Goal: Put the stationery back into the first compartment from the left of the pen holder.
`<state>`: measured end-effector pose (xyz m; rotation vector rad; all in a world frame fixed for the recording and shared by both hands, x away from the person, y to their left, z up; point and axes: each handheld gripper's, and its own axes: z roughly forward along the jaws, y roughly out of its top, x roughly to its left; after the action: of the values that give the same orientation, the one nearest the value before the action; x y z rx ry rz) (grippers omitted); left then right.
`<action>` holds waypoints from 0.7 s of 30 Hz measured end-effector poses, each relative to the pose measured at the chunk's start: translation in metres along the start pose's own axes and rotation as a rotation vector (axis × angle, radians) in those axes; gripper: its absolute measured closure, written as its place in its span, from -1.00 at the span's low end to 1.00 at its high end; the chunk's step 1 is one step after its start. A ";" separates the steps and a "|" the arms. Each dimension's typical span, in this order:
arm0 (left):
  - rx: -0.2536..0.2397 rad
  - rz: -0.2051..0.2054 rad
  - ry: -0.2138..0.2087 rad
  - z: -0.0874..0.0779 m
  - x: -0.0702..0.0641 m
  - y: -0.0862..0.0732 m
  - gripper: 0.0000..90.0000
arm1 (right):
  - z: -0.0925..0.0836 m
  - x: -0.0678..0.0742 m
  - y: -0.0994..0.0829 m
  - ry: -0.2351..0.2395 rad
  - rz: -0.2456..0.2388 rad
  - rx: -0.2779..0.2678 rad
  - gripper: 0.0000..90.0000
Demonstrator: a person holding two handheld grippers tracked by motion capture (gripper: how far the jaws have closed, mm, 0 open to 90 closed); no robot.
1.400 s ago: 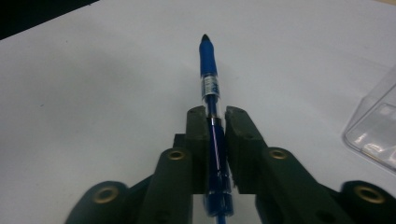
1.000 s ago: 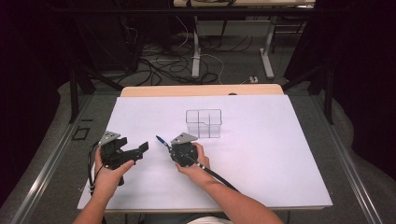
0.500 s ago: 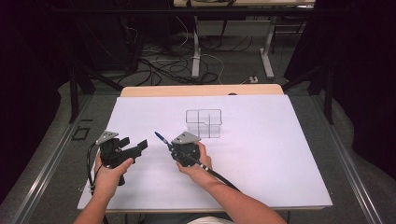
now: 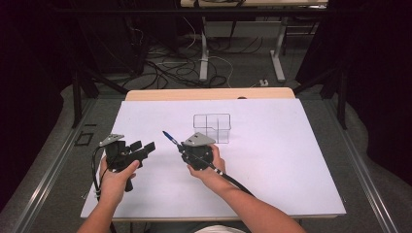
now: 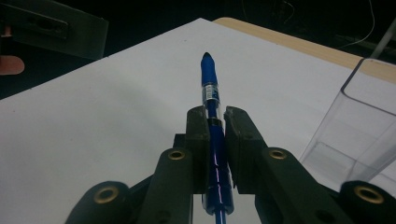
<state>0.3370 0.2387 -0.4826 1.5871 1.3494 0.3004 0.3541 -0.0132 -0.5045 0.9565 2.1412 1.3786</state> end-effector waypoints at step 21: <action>0.129 -0.328 -0.181 0.019 -0.014 0.024 0.05 | -0.029 -0.011 0.020 -0.015 -0.019 -0.052 0.78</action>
<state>0.3604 0.2198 -0.4678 1.4287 1.4807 -0.1284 0.3486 -0.0338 -0.4745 0.9221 2.0875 1.4064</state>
